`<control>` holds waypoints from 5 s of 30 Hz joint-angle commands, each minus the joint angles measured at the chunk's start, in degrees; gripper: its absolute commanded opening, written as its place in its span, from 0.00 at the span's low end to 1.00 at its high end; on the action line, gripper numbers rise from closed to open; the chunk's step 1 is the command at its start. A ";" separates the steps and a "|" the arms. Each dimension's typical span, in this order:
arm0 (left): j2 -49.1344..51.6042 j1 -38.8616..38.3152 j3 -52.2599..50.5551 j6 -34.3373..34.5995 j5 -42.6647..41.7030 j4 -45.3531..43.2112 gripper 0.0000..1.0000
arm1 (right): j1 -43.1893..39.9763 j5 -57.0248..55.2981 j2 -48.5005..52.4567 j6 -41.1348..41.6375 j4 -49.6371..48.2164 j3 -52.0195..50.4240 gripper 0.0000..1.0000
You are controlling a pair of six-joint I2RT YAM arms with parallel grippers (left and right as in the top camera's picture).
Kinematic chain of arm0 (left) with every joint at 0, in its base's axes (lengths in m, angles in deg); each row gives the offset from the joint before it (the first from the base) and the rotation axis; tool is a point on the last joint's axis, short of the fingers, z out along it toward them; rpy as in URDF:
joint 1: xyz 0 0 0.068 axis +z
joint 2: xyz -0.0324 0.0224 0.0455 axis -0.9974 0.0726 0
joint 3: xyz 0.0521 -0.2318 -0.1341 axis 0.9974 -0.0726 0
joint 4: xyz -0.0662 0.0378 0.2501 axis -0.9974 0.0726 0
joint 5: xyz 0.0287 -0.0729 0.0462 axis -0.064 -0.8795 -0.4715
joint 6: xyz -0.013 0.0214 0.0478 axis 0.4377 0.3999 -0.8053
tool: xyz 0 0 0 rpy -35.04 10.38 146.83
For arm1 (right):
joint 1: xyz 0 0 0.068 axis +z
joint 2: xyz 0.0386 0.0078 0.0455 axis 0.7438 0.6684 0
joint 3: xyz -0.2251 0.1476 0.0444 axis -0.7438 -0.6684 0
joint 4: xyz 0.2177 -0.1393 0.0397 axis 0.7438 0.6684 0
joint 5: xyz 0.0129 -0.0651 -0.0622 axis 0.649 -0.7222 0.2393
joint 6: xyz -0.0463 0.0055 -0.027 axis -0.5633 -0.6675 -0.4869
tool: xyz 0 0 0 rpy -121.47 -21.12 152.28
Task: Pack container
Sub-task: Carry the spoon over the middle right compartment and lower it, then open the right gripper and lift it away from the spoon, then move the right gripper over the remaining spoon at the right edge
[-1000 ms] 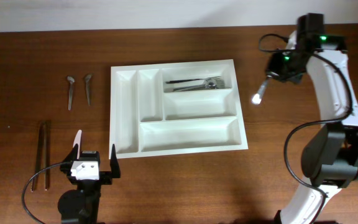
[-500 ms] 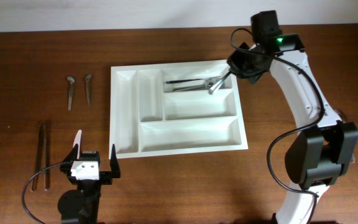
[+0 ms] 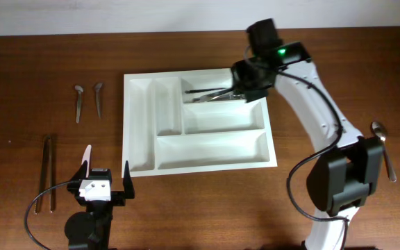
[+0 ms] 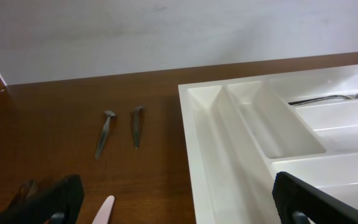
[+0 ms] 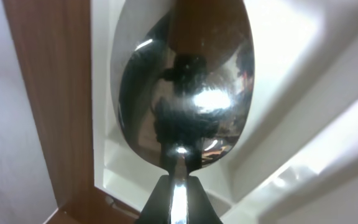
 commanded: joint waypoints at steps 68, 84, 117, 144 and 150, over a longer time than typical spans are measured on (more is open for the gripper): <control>-0.37 0.09 -0.35 -0.94 0.61 -0.02 0.99 | 5.79 -14.60 6.91 19.80 -3.89 -9.35 0.35; -0.37 0.09 -0.35 -0.94 0.61 -0.02 0.99 | 5.68 -10.49 6.91 -3.02 -17.81 -9.33 0.99; -0.37 0.09 -0.35 -0.94 0.63 -0.02 0.99 | -15.10 -20.55 5.57 -98.68 22.64 23.63 0.99; -0.39 0.09 -0.35 -0.94 0.61 -0.02 0.99 | -49.81 -15.91 6.01 -125.74 28.79 17.09 0.99; -0.37 0.09 -0.35 -0.94 0.61 -0.02 0.99 | -53.20 -15.85 6.99 -126.27 22.95 12.41 0.99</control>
